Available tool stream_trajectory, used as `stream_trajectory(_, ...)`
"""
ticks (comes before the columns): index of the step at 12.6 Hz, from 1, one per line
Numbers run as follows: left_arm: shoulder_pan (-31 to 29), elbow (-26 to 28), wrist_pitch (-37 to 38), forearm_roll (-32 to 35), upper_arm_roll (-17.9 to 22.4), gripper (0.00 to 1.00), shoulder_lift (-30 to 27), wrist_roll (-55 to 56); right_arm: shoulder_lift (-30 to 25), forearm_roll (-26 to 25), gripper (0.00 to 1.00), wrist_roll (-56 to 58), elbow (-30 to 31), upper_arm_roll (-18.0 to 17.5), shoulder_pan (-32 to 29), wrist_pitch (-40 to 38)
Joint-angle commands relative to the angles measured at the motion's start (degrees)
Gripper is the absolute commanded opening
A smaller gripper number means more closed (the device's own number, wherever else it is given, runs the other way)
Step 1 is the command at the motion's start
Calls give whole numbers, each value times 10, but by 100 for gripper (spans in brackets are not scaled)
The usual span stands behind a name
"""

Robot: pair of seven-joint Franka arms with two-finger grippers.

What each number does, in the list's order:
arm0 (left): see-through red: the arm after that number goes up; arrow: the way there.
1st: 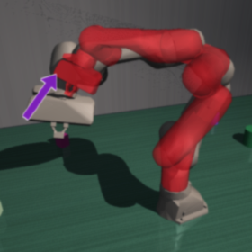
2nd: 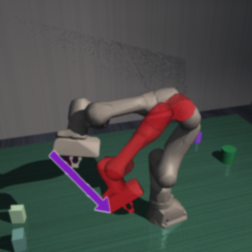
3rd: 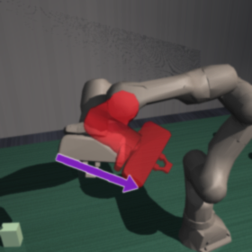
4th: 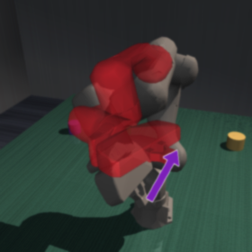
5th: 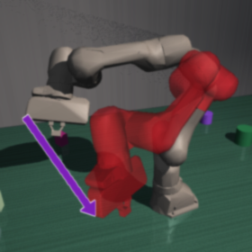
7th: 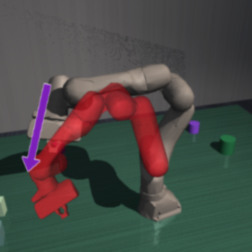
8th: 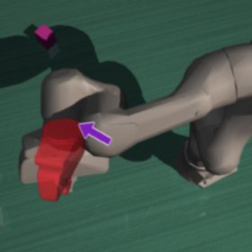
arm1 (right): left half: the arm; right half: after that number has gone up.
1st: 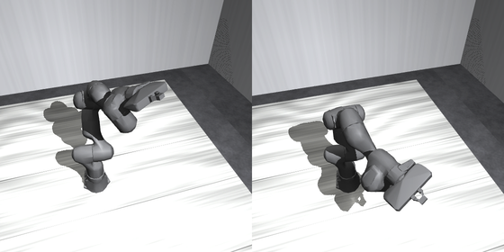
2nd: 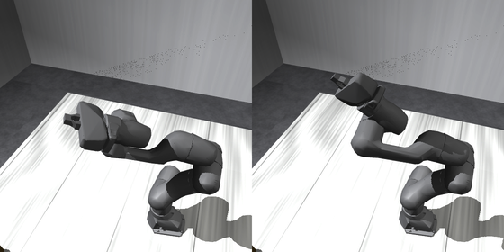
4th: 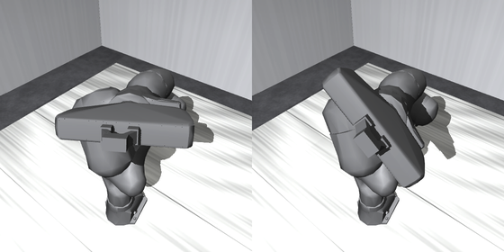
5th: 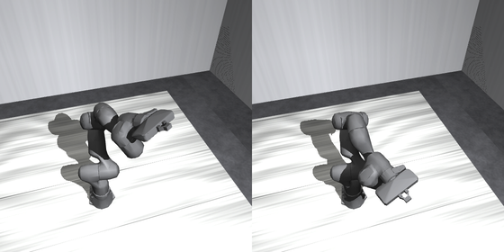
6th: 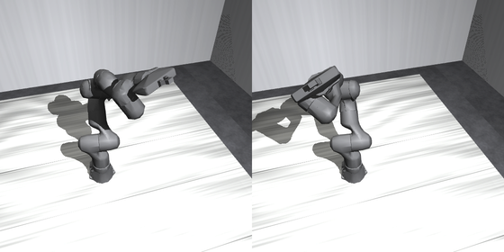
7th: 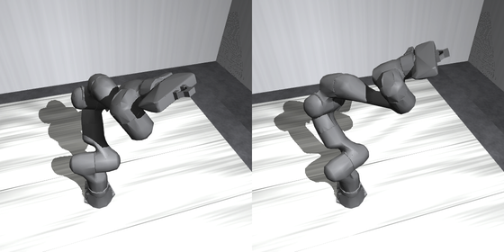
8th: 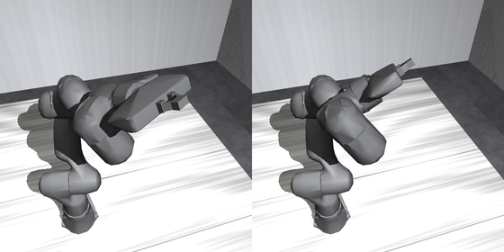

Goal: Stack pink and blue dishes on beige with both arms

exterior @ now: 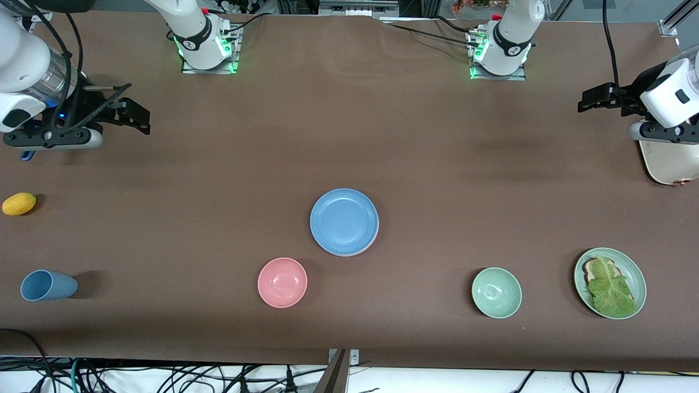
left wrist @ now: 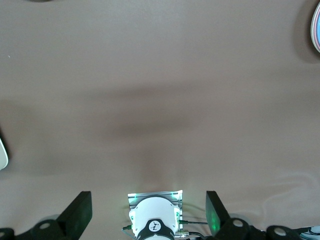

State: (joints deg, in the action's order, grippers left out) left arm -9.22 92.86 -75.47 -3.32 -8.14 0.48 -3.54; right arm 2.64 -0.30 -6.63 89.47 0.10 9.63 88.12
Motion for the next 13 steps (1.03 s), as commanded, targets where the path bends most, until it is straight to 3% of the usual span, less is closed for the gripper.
stream_trajectory(1, -2, -7, 9, -4, -2, 100, 1, -11, 10, -13, 100, 7, -17, -5, -1, -7)
stream_trajectory(13, 1, -7, 9, 2, -4, 100, 1, -12, 18, -5, 100, 6, -16, -7, -1, 1)
